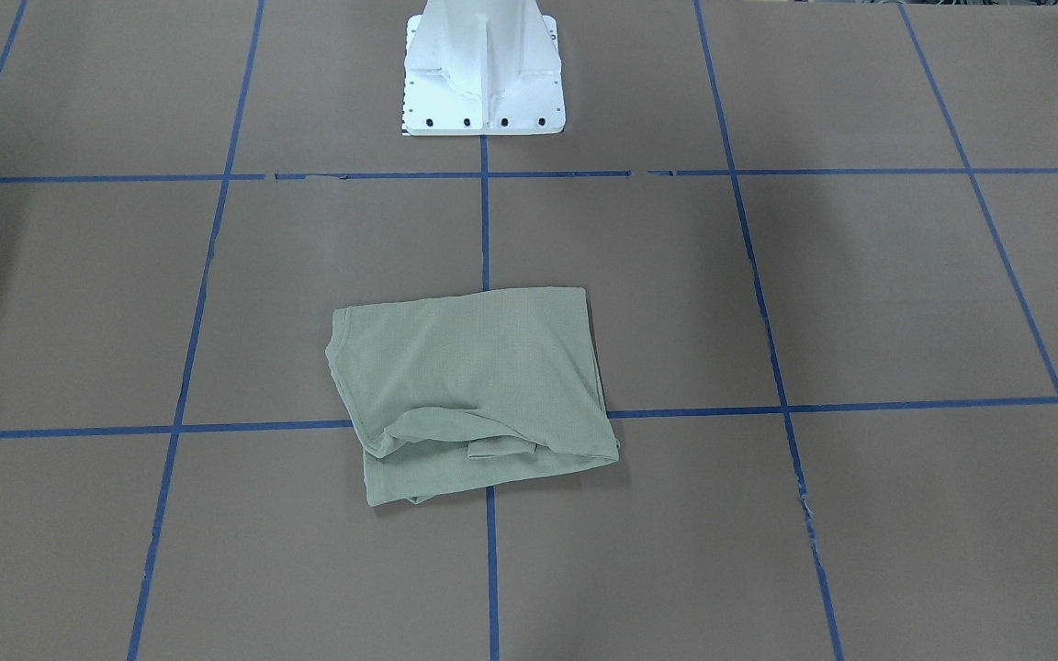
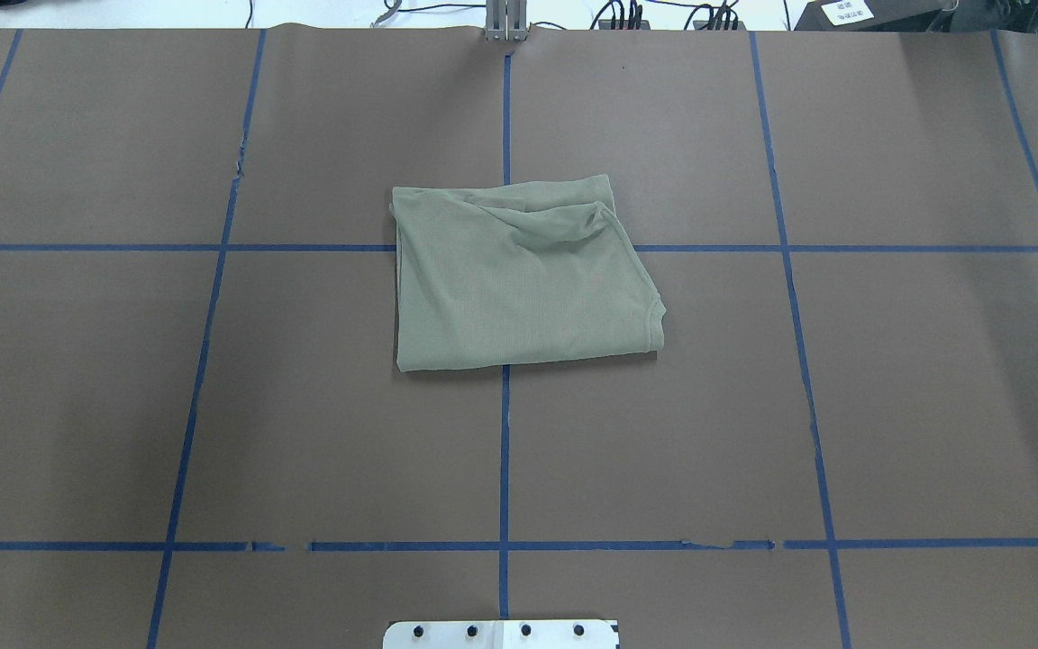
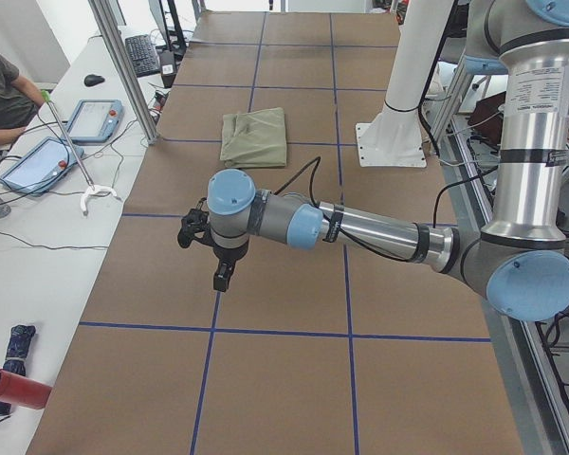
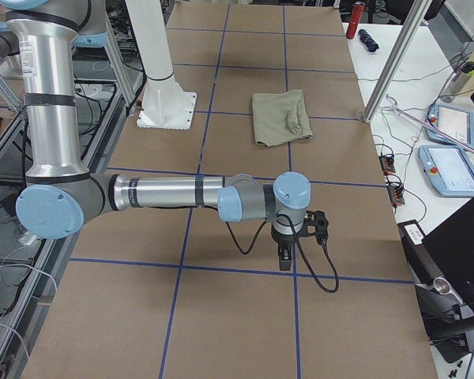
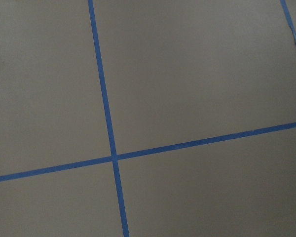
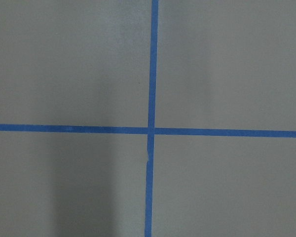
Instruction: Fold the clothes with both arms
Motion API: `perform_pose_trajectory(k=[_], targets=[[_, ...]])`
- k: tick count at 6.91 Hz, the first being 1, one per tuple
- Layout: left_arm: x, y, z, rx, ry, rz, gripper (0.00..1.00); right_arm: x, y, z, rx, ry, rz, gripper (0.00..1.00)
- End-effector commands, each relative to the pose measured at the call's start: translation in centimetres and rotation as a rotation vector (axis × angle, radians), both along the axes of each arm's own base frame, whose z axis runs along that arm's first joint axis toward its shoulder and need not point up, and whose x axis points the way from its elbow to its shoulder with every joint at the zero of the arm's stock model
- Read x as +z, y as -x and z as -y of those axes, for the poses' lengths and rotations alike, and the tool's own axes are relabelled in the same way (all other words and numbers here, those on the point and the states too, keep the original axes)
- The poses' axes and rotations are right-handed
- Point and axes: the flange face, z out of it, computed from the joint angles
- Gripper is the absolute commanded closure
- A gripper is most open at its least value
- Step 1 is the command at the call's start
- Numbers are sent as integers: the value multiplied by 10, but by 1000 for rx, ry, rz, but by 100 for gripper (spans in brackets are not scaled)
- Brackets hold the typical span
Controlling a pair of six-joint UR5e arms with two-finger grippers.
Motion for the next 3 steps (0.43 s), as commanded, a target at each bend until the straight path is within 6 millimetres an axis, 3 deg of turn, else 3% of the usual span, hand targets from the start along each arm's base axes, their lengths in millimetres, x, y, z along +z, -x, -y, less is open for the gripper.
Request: perform_pose_trajectory(k=[1,2,3], targets=[[37,1,-25,11,73,-8,0,16,0,-12,-1,33,9,0],[53,1,-40,10,110,-6,0,16,-6,-12,12,39,15,0],[51,1,-41,10,115,-6,0,12,-7,-13,15,36,39,0]])
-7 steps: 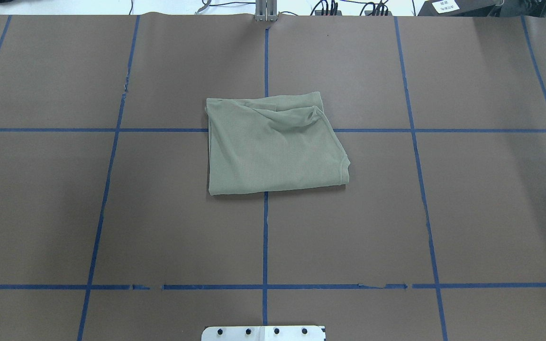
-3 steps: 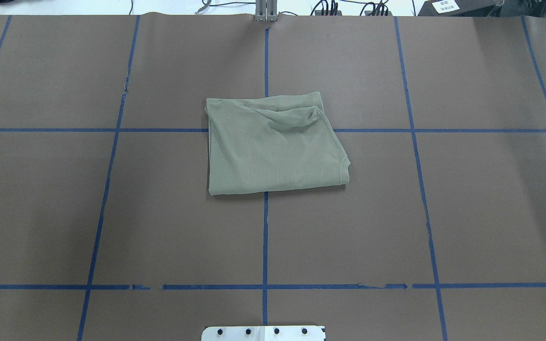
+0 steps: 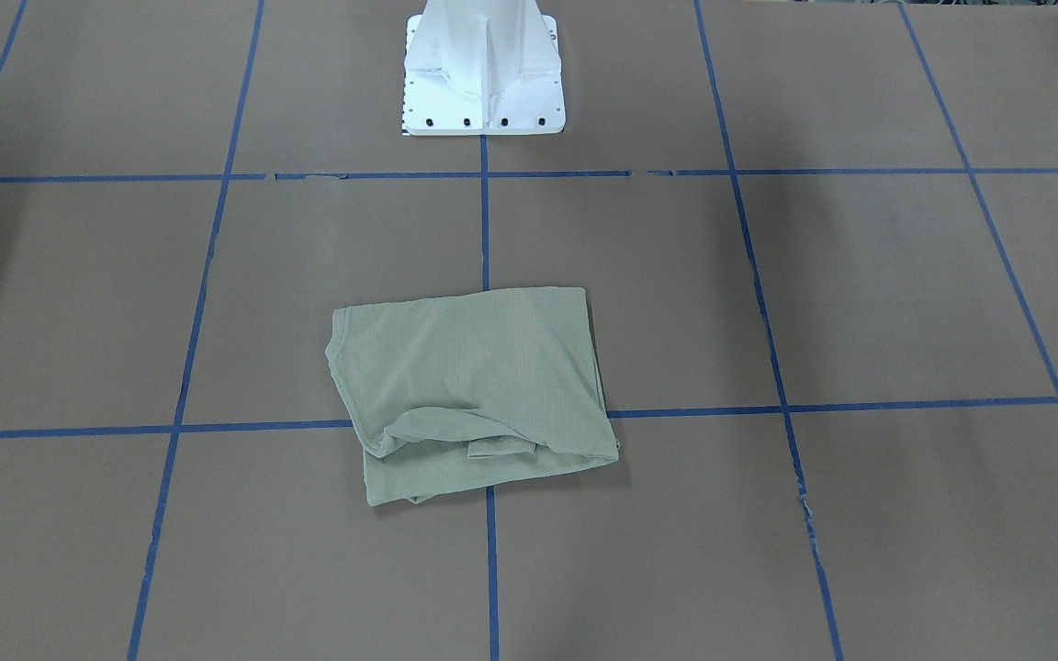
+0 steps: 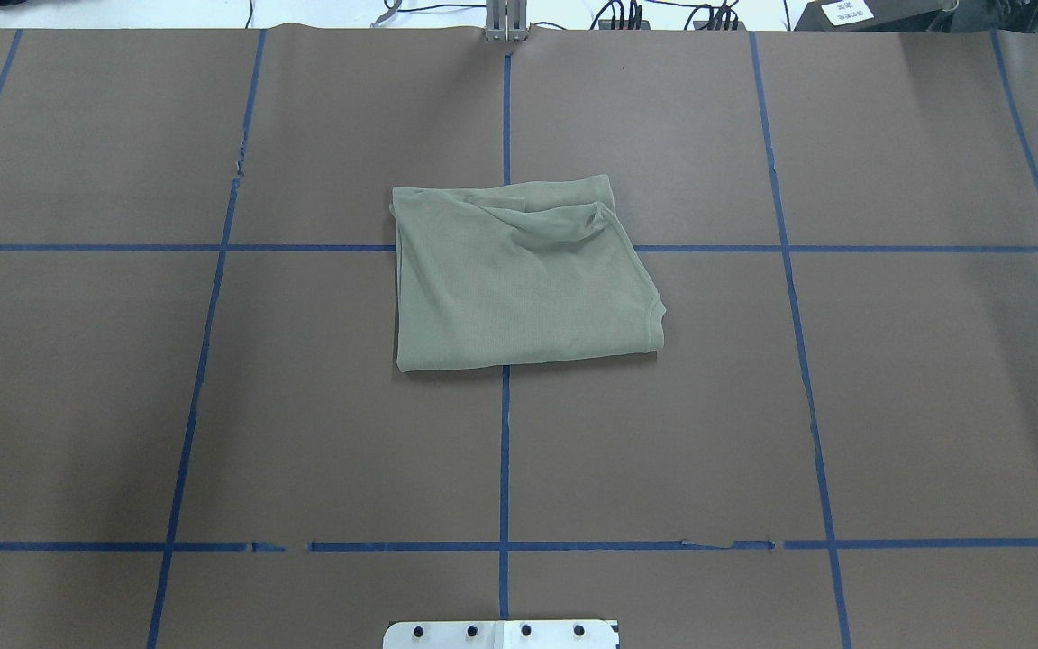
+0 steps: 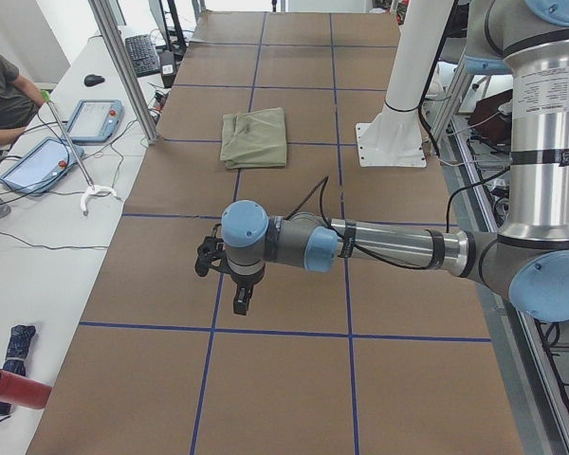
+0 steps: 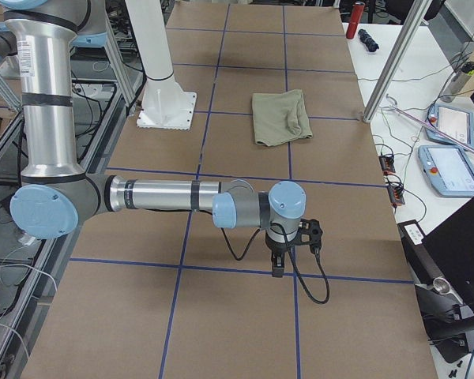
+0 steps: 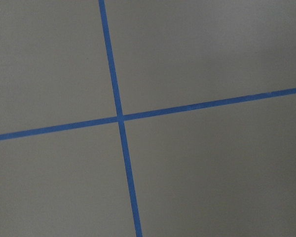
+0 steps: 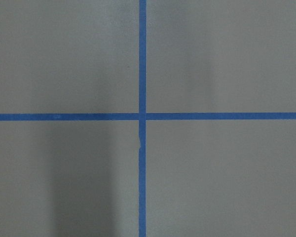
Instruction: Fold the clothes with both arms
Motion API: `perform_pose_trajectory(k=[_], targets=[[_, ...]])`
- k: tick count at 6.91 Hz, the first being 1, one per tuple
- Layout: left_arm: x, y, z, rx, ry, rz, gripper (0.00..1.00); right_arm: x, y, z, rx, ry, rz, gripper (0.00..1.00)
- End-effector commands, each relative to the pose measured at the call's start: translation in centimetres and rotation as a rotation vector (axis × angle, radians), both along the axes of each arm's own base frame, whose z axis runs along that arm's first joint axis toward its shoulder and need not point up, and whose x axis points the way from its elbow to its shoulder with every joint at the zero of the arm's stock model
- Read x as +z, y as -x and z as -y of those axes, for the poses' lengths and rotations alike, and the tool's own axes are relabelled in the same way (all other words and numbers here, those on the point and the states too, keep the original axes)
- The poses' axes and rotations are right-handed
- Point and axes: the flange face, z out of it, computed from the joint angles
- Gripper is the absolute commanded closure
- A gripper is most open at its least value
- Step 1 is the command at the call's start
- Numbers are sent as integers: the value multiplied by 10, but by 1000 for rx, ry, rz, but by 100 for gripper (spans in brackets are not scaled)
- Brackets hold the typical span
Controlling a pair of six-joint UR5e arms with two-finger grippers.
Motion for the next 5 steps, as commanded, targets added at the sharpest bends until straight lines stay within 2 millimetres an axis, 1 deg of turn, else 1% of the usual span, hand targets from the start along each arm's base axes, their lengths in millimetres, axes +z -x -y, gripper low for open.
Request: perform_pose_trajectory(k=[1,2,3,4,5], targets=[[20,0,-12,0,54,0,0,-6,-2,-1,7,-5,40,0],[19,1,-21,0,52,0,0,-7,-2,0,5,-8,41,0],[12,2,-23,-3,37,11,0,-6,-2,-2,6,-7,41,0],[19,1,-21,1,46,28,0,-6,-7,-3,17,-3,44,0],[36,6,-21,-6,64,97,0,-5,-14,-4,31,0,44,0]])
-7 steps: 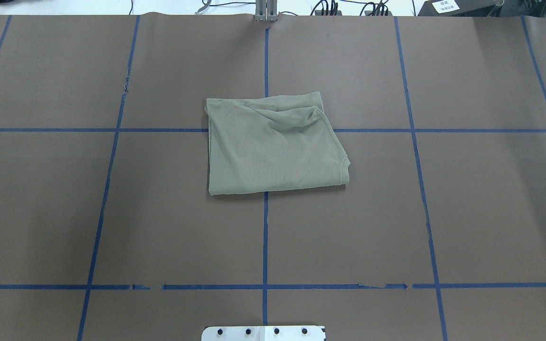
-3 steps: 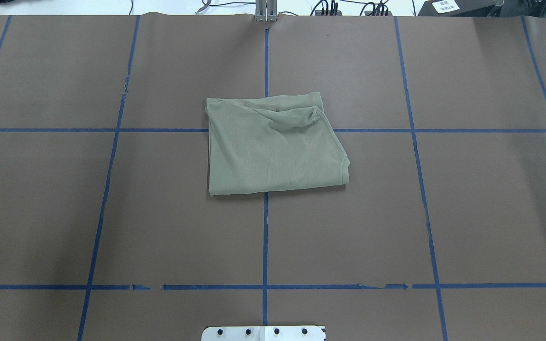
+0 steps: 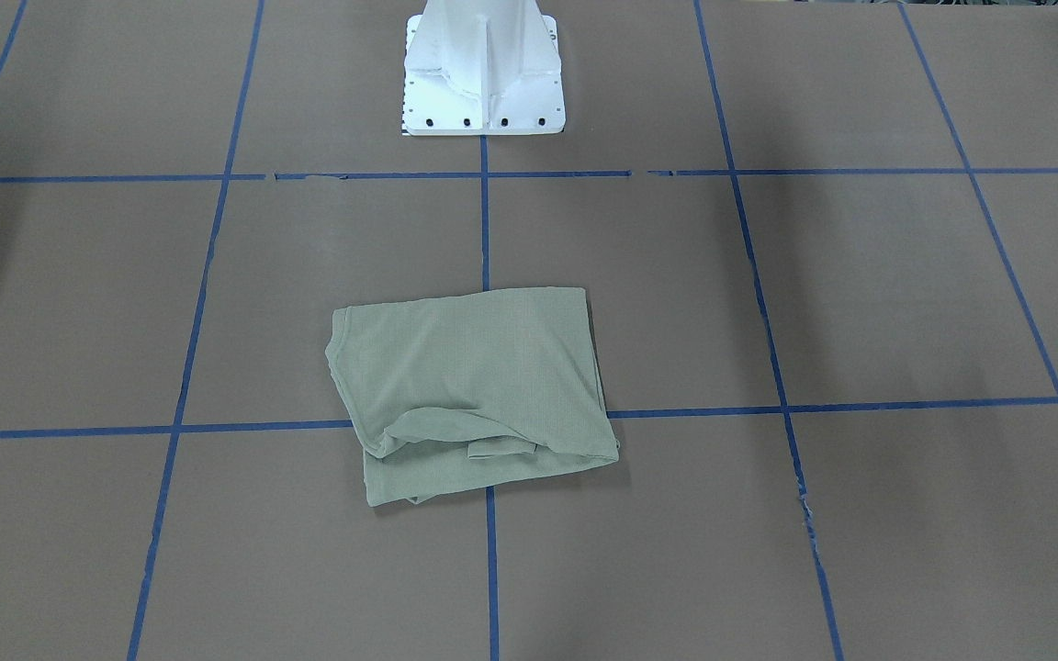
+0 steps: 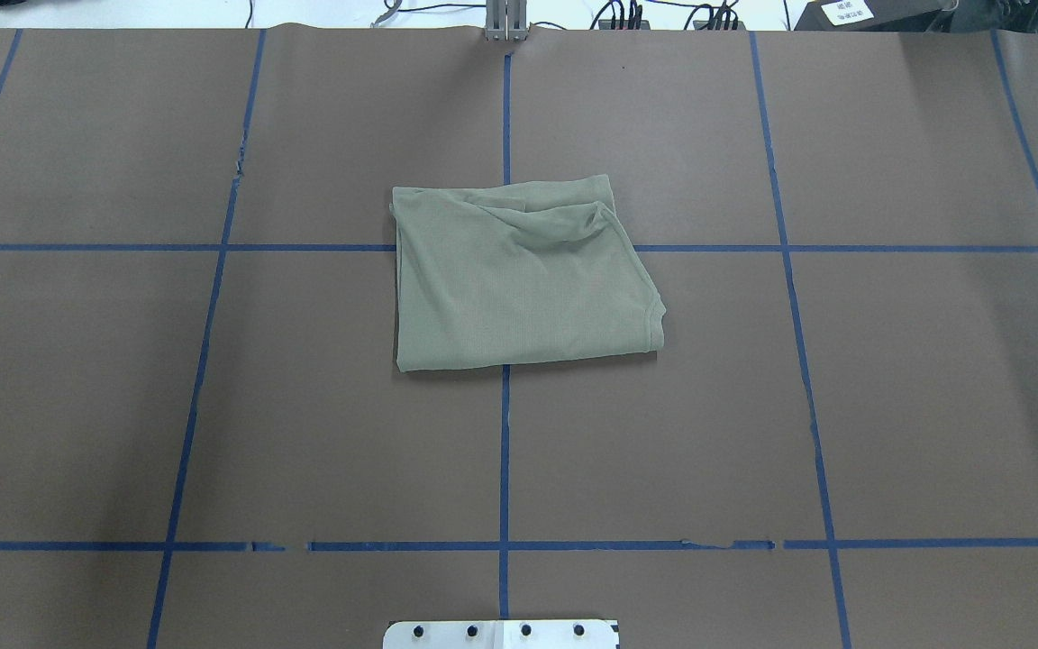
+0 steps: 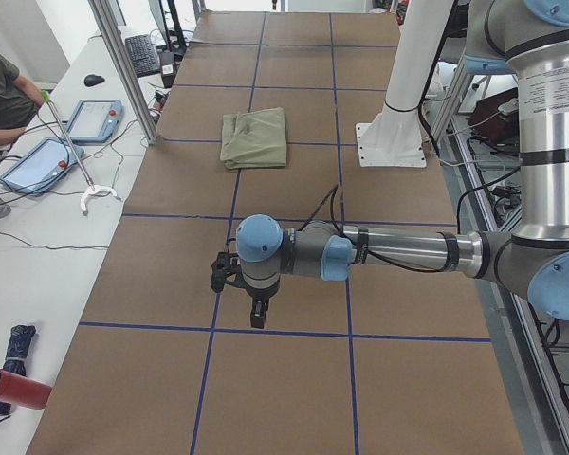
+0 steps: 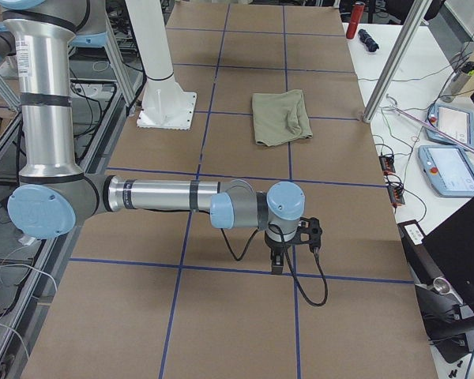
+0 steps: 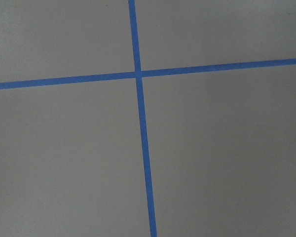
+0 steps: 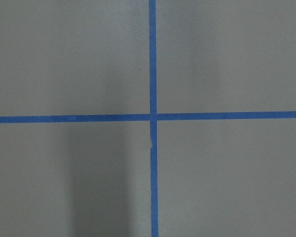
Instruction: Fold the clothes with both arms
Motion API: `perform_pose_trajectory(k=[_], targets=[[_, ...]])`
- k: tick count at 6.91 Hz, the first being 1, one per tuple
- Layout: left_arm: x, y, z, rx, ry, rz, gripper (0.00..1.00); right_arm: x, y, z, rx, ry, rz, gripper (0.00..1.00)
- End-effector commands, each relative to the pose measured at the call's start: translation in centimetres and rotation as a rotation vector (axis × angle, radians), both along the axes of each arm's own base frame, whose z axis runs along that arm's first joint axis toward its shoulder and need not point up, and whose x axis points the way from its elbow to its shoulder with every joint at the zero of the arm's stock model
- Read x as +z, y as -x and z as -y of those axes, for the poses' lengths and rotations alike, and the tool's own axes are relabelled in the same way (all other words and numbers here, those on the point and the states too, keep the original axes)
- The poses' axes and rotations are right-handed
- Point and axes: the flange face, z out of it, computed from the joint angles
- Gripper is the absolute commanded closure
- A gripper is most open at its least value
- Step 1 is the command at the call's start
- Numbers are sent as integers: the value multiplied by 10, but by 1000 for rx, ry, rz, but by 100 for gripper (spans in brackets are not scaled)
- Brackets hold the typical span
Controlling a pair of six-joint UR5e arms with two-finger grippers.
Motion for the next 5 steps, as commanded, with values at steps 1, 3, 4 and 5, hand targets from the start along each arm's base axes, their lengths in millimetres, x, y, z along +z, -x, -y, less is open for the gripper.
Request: perform_pose_trajectory(k=[1,3,4,5], targets=[[22,7,0,-6,22,111,0,0,-13,-3,27,4,3,0],[12,9,5,-9,-3,135,0,-1,-13,-5,30,6,34,0],[13,9,4,-6,-2,130,0,1,-14,-7,32,11,38,0],[19,8,4,-3,11,135,0,2,-14,-8,32,12,41,0]])
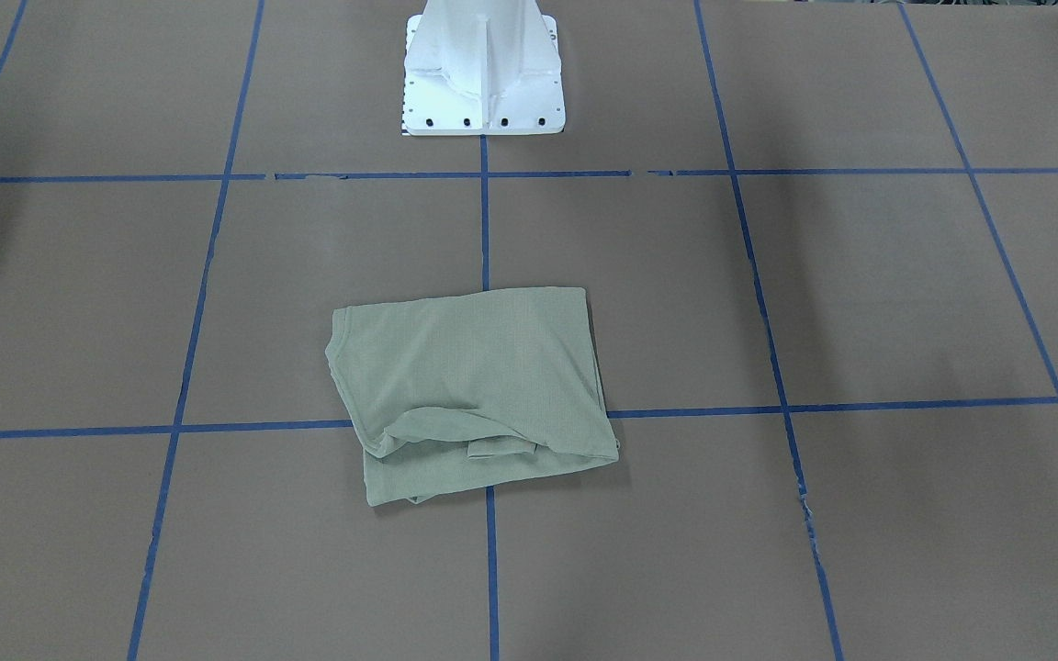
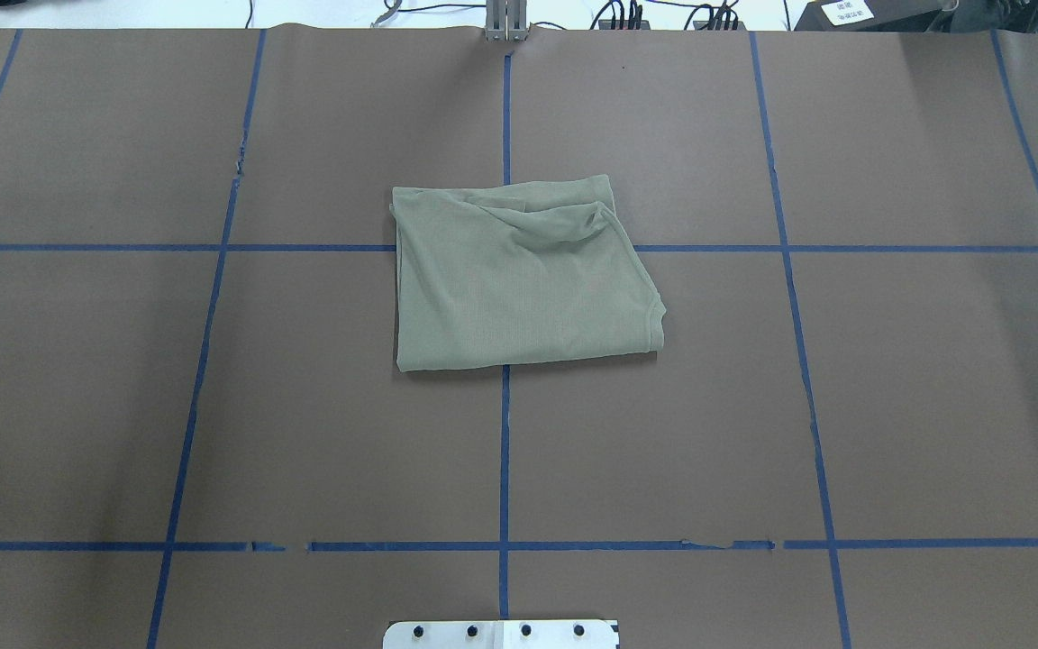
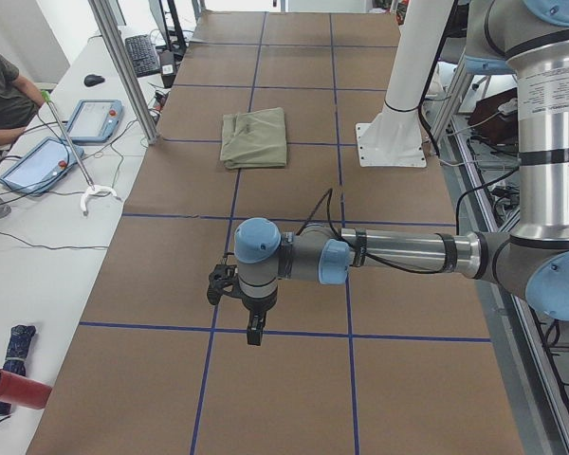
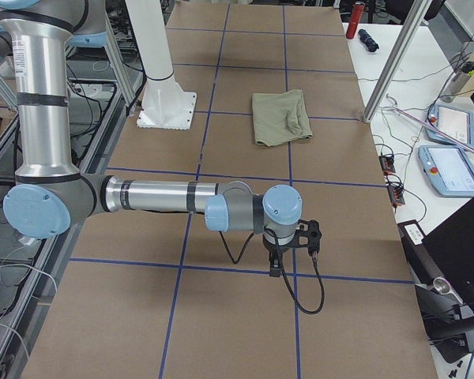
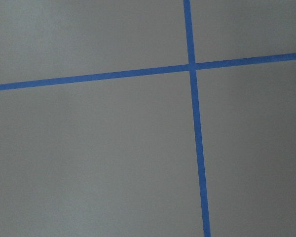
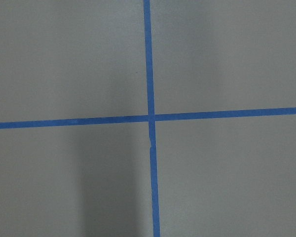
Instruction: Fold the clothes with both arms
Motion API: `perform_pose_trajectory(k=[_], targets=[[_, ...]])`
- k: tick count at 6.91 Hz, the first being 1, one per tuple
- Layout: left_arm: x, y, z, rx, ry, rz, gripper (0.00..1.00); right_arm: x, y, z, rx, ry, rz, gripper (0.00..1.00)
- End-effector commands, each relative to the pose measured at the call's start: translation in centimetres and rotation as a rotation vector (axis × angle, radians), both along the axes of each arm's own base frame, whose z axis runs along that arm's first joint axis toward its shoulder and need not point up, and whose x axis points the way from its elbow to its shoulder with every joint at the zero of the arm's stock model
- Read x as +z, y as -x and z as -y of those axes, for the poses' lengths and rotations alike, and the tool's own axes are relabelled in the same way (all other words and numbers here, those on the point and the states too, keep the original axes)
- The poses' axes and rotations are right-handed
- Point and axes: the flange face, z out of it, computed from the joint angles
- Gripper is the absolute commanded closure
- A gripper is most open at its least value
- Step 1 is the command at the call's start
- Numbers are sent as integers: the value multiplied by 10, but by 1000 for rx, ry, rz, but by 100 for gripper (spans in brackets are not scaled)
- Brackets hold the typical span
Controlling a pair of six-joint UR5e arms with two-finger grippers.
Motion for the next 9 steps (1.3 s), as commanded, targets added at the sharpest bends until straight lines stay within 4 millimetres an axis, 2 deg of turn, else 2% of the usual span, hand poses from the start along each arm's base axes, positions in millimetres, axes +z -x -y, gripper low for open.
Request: perform_pose_trajectory(k=[1,5,7,9], targets=[[6,0,-2,3,12,4,0,2,0,-2,0,4,7,0],[6,0,-4,2,14,5,0,1,-2,-1,-1,-6,-10,0],[9,0,-5,2,25,7,0,4,21,2,-106,-53,-35,0],[0,-1,-5,5,54,4,0,9,32,2,-149,-60,-42,0]])
